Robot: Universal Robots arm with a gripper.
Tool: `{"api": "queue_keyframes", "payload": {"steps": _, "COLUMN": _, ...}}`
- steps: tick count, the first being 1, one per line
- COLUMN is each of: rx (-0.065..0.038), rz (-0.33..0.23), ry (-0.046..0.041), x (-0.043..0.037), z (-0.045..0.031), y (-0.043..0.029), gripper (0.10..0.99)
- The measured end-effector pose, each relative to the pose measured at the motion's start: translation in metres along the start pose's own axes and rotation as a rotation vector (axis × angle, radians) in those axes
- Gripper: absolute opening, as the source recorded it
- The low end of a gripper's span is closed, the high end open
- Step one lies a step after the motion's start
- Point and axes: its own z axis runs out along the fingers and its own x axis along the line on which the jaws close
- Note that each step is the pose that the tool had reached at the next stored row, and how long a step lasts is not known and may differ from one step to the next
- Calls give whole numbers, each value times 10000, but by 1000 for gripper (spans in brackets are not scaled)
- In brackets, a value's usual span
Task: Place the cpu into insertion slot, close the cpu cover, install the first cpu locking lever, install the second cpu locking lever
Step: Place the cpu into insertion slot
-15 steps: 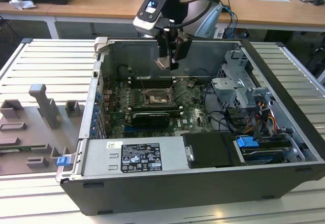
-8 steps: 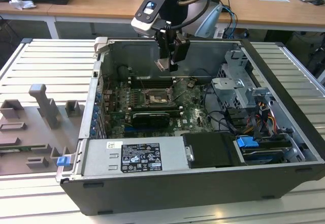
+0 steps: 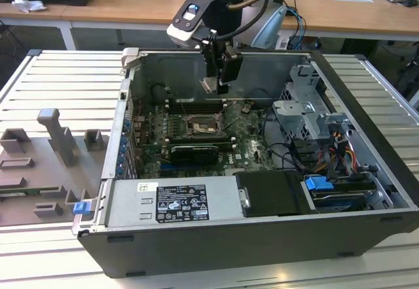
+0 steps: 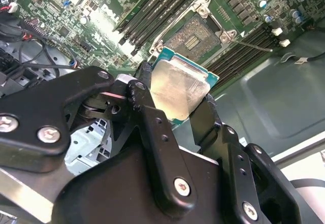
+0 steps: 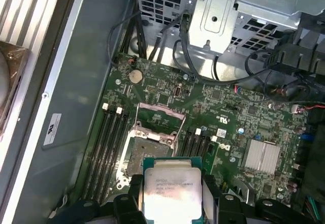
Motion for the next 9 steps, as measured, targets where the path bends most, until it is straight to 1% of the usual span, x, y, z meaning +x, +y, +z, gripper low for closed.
{"api": "queue_keyframes", "payload": {"steps": 4, "rx": 15, "rz": 27, "ry": 3, "x": 0, "z": 27, "y": -2, "gripper": 541}}
{"api": "queue_keyframes", "payload": {"steps": 7, "rx": 17, "rz": 52, "ry": -2, "x": 0, "z": 34, "y": -2, "gripper": 541}}
{"api": "queue_keyframes", "payload": {"steps": 9, "rx": 20, "rz": 75, "ry": -20, "x": 1, "z": 42, "y": -2, "gripper": 541}}
